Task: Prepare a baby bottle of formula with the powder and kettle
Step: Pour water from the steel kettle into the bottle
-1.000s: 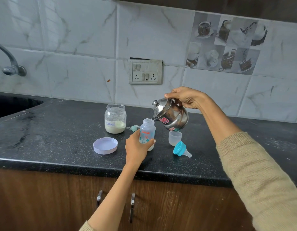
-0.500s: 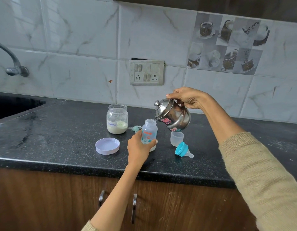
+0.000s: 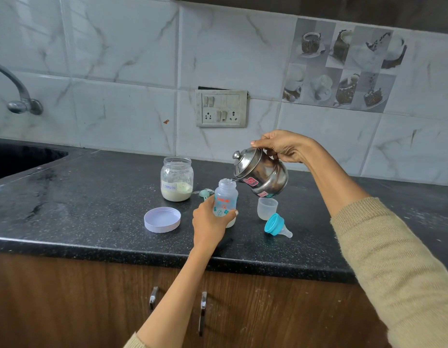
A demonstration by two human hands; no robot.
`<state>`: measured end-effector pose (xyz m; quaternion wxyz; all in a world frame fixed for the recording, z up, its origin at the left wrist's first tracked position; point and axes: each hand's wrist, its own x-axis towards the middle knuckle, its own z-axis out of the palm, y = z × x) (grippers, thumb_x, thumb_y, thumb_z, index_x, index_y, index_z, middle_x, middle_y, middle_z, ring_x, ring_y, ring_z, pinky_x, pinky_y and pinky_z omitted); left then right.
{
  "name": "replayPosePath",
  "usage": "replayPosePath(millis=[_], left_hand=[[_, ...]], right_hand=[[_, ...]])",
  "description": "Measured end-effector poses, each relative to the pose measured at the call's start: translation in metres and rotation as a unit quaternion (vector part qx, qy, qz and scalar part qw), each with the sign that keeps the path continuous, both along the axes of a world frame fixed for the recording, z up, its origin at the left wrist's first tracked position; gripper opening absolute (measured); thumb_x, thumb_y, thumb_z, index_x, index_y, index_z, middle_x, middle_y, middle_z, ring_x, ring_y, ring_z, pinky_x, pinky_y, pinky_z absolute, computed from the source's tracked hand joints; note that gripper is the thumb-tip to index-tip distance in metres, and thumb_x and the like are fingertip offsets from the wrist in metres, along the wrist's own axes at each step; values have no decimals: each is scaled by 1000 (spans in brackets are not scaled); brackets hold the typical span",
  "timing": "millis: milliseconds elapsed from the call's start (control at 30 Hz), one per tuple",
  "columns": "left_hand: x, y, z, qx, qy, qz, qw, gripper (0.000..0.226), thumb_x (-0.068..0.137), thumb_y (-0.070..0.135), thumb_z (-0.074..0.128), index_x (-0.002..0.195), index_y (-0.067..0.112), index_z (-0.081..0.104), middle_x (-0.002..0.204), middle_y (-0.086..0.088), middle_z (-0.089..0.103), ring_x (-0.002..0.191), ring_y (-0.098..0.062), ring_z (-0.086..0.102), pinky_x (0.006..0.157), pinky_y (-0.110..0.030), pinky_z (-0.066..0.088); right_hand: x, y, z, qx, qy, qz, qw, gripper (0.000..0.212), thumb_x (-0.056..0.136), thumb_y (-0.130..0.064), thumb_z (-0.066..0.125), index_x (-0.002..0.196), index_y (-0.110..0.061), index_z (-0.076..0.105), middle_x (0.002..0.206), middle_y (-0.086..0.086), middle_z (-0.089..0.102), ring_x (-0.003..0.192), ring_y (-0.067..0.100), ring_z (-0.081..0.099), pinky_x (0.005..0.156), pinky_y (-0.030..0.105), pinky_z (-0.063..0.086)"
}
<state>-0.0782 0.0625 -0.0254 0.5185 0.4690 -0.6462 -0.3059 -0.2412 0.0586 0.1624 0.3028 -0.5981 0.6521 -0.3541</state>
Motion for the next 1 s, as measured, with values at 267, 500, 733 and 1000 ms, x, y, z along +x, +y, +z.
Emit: replayPosePath(millis=[267, 500, 733, 1000], left_hand=[[0, 1, 1, 1, 1, -2, 1000, 45, 72, 31, 79, 111, 13, 64, 108, -3, 70, 102, -20, 63, 90, -43, 51], [0, 0, 1, 2, 1, -4, 1000, 46, 72, 31, 79, 112, 14, 64, 109, -3, 70, 103, -19, 63, 91, -42, 51], [0, 0, 1, 1, -1, -4, 1000, 46, 73, 31, 79, 113, 14, 64, 109, -3, 70, 103, -18, 63, 90, -41, 52], [0, 0, 0, 0, 0, -1, 1000, 42, 72, 31, 79, 108, 15, 64, 104, -2, 71, 100, -20, 64, 89, -43, 51]], right_hand=[[-1, 0, 0, 4, -1, -3, 1000, 33, 92, -19, 59, 64, -16, 42, 65, 2, 43, 57, 10, 39, 51, 20, 37], [2, -2, 3, 5, 30, -6, 1000, 33, 91, -21, 61, 64, -17, 42, 66, 3, 44, 60, 12, 37, 55, 23, 32], [2, -1, 4, 7, 33, -4, 999, 33, 90, -22, 62, 64, -17, 41, 68, 3, 47, 63, 13, 40, 60, 25, 35], [2, -1, 3, 8, 32, -1, 999, 36, 91, -21, 60, 62, -18, 39, 66, 2, 43, 61, 12, 36, 58, 24, 32]])
